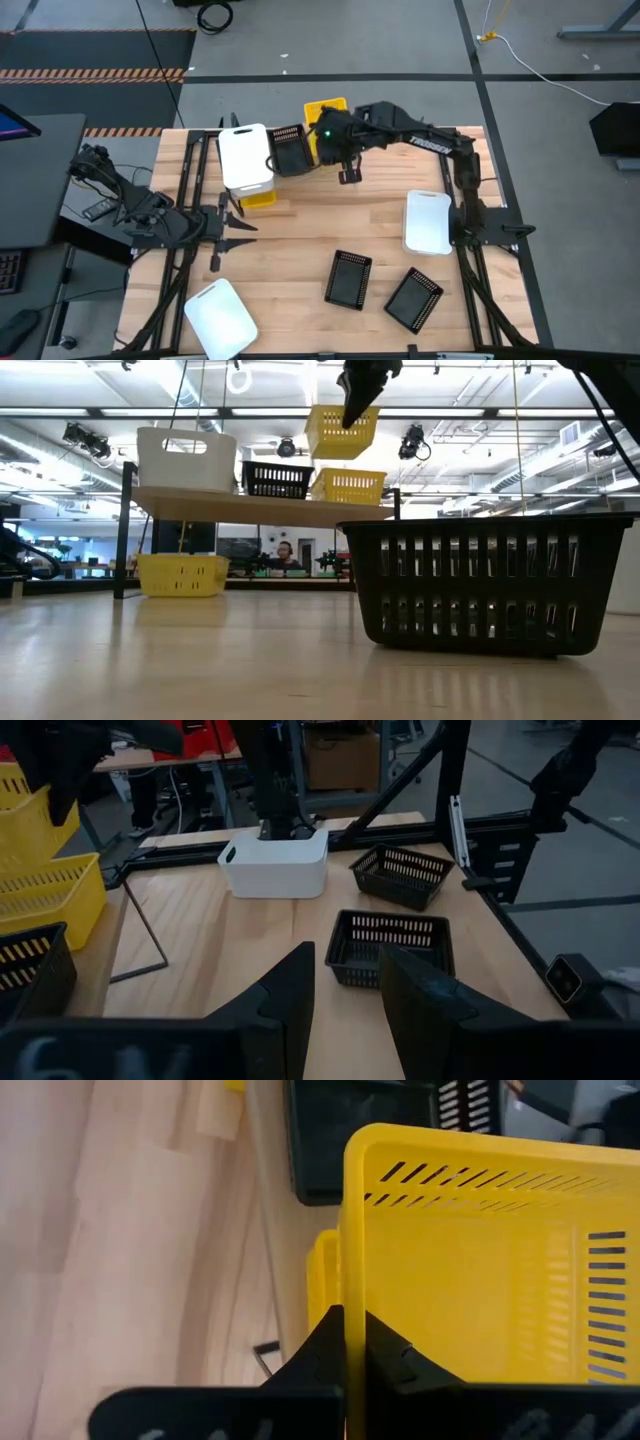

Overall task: Stack baskets on shelf by color
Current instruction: Stack the bottom yellow bin on top of the other yellow bin on the shelf

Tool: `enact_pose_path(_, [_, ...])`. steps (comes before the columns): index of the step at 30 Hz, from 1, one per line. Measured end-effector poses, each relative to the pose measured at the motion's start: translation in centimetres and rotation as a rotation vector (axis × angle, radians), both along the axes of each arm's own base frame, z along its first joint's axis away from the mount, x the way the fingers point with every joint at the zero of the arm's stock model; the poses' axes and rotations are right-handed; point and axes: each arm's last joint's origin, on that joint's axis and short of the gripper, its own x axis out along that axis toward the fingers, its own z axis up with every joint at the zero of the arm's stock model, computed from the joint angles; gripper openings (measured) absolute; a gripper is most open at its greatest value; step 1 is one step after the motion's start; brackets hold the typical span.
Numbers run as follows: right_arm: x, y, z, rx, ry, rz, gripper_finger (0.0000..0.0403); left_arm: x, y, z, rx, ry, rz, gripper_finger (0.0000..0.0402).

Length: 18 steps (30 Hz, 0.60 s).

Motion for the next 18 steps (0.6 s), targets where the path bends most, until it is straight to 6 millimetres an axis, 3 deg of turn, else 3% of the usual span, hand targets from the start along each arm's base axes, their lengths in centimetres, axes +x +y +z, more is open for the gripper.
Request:
enact_pose_path(9, [-0.4, -1.9, -0.3, 0.062, 0.0, 0.0, 0.0006, 0.0, 0.1, 0.0, 0.002, -0.006, 0.035, 0.0121])
enact_pose_path(18, [0.1, -1.9, -2.8, 0.059, 0.096, 0.05, 0.0006, 0.0, 0.2, 0.5, 0.088, -0.05, 0.071, 0.0121])
